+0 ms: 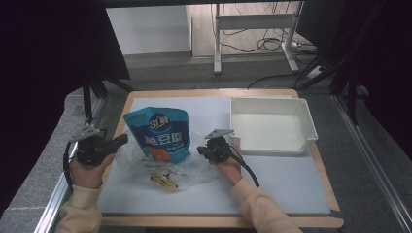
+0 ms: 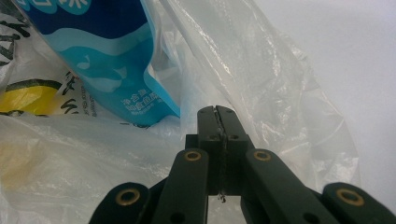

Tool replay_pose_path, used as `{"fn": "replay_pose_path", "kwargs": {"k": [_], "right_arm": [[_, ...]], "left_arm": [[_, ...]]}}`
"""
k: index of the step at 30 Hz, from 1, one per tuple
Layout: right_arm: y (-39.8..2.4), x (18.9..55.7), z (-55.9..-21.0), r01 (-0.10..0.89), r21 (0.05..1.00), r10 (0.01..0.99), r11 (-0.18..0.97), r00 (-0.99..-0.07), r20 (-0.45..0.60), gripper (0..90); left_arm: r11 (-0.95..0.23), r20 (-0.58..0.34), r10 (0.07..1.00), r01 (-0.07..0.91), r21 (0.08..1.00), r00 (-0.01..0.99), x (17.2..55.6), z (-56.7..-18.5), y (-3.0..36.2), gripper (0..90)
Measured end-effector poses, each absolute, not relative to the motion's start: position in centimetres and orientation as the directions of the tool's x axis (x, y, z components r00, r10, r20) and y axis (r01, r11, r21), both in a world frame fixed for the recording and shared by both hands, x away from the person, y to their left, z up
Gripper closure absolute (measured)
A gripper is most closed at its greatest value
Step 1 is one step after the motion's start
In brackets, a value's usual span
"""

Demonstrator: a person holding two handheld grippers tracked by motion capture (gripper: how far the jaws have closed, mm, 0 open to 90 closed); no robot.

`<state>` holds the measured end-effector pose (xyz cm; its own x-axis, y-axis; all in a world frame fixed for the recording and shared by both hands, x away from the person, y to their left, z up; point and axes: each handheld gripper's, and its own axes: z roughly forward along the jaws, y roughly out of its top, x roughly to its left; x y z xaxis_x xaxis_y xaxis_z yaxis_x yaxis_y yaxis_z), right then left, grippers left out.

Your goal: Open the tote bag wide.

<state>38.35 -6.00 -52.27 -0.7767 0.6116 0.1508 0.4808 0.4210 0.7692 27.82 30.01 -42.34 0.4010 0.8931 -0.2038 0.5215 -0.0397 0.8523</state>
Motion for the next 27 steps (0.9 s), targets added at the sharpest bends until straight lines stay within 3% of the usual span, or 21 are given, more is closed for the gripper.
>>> {"fn": "replay_pose_path", "kwargs": {"k": [14, 27], "right_arm": [[-6.0, 38.4, -52.5, 0.487, 0.761, 0.615, 0.429, -0.774, 0.148, 88.8], [-5.9, 38.4, -53.2, 0.471, 0.76, 0.629, 0.448, -0.77, 0.106, 88.9]], "left_arm": [[-0.089, -0.197, 0.897, 0.599, 0.796, 0.396, 33.0, -47.2, 29.6, 90.0], [-0.092, -0.21, 0.906, 0.654, 0.751, 0.368, 34.9, -52.3, 30.1, 90.0]]}}
